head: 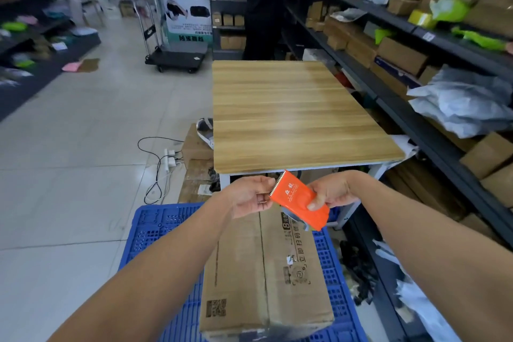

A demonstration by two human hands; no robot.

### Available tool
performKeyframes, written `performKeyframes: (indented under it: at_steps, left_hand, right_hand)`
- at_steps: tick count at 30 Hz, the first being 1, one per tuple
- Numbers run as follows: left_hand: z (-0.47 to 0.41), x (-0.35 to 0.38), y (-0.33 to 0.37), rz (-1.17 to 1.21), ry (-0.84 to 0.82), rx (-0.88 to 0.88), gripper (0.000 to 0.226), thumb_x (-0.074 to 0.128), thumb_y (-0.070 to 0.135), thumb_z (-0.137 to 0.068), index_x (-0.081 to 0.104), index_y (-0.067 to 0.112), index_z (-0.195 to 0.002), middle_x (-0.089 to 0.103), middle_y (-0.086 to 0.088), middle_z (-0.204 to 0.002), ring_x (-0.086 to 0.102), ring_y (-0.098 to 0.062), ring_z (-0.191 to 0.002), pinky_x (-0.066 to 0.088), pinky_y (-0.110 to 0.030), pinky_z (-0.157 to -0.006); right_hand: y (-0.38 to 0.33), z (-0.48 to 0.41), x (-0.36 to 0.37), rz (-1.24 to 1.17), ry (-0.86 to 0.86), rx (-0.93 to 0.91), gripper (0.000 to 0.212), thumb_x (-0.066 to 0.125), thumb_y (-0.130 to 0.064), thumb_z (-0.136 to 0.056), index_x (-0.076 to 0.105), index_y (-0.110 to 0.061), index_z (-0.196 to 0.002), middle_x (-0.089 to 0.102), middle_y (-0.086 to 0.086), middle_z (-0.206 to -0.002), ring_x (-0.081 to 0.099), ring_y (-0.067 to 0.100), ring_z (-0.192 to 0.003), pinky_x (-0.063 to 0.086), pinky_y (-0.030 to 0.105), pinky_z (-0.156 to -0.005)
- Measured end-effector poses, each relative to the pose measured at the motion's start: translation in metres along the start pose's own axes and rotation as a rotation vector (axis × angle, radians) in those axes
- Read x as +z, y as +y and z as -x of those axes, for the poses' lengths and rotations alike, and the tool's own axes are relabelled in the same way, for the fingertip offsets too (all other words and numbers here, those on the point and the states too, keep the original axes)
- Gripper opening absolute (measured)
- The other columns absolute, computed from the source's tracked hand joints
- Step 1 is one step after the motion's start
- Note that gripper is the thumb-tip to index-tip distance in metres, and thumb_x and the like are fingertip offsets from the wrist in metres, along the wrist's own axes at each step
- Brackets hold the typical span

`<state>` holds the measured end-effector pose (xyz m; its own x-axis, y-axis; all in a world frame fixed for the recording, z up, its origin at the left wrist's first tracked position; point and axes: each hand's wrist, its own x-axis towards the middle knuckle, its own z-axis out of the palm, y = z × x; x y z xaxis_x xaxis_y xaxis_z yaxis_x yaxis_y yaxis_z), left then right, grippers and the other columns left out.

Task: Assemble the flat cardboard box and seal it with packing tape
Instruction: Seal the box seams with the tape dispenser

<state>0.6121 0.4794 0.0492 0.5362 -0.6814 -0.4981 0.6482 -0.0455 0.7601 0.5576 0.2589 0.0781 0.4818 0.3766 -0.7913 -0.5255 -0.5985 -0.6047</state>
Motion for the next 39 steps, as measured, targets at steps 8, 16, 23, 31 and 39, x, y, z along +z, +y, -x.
performKeyframes:
  at_steps: [8,16,23,31,39]
  left_hand:
    - [-0.021,0.023,0.001,0.011,0.105,0.036,0.014,0.049,0.014,-0.097,0.061,0.009,-0.091,0.060,-0.004,-0.082,0.055,-0.013,-0.073,0.053,-0.020,-0.056]
    - [-0.036,0.019,-0.003,0.045,0.473,0.086,0.035,0.028,-0.008,-0.096,0.053,0.001,-0.073,0.056,-0.015,-0.070,0.049,-0.018,-0.057,0.040,-0.017,-0.035]
    - [-0.029,-0.015,0.016,0.219,0.522,0.130,0.028,0.034,-0.005,-0.099,0.046,0.005,-0.076,0.046,-0.009,-0.066,0.038,-0.015,-0.054,0.040,-0.019,-0.038]
    - [-0.026,-0.057,0.016,0.260,0.413,-0.040,0.042,0.045,0.037,-0.098,0.057,0.000,-0.083,0.055,-0.011,-0.074,0.053,-0.018,-0.067,0.054,-0.025,-0.051]
    - [-0.047,-0.078,0.019,0.018,0.700,-0.035,0.005,0.063,0.002,-0.089,0.061,-0.003,-0.090,0.057,-0.010,-0.074,0.046,-0.011,-0.053,0.041,-0.016,-0.037]
  right_hand:
    - [0.004,0.008,-0.033,0.035,-0.019,-0.018,0.102,0.093,-0.045,-0.033,0.050,-0.024,-0.124,0.060,-0.001,-0.120,0.057,0.018,-0.109,0.047,0.031,-0.086]
    - [-0.004,0.002,-0.054,-0.137,-0.012,-0.061,0.103,0.095,-0.042,-0.035,0.052,-0.013,-0.124,0.064,0.006,-0.109,0.064,0.020,-0.096,0.052,0.032,-0.082]
    - [-0.023,-0.004,-0.064,-0.217,0.131,-0.073,0.054,0.078,-0.032,-0.065,0.060,-0.007,-0.110,0.069,0.007,-0.093,0.065,0.019,-0.084,0.049,0.036,-0.090]
    - [-0.029,-0.012,-0.072,0.082,0.260,0.035,0.075,0.077,-0.065,-0.047,0.066,-0.013,-0.100,0.075,0.002,-0.087,0.070,0.018,-0.082,0.053,0.026,-0.072]
    - [-0.045,-0.033,-0.073,0.353,0.467,0.077,0.108,0.052,-0.097,-0.020,0.071,-0.019,-0.091,0.073,0.000,-0.093,0.066,0.018,-0.089,0.047,0.032,-0.089]
